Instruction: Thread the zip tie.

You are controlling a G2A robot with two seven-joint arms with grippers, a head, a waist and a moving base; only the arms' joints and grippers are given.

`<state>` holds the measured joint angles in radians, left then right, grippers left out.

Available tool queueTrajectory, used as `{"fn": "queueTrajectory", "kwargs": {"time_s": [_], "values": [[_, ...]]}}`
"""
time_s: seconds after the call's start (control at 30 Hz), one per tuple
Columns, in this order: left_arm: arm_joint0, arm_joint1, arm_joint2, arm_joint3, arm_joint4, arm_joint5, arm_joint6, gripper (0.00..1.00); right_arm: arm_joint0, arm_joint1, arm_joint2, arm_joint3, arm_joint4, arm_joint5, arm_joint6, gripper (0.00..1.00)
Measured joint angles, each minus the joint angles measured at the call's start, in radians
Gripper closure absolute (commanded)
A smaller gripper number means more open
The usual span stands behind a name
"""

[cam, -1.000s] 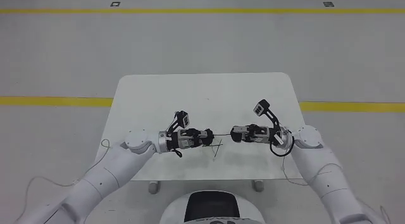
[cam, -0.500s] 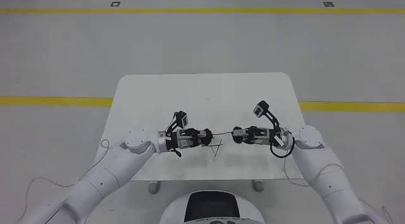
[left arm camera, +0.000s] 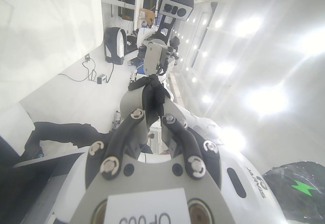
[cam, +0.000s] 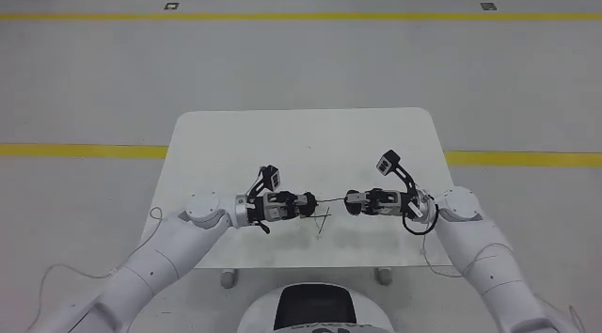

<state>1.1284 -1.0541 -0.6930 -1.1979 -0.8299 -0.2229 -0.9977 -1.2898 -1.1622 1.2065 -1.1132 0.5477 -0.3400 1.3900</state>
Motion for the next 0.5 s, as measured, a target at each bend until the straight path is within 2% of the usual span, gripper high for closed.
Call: {"fn": "queueTrajectory", "kwargs": {"time_s": [0.2,0.4,0.5], "values": [[-0.001,-0.003,-0.002,-0.002,0.009,0.004,-0.009,1.0,0.004,0.001,-0.006,0.008,0.002,0.0,0.0,0.89],[0.0,-0.006,-0.005,0.0,0.014,0.004,-0.015,1.0,0.007,0.001,-0.01,0.012,0.0,0.0,0.0,1.0],[0.001,-0.008,-0.007,0.0,0.016,0.004,-0.017,1.0,0.008,0.001,-0.011,0.014,-0.003,0.0,0.0,1.0]]}}
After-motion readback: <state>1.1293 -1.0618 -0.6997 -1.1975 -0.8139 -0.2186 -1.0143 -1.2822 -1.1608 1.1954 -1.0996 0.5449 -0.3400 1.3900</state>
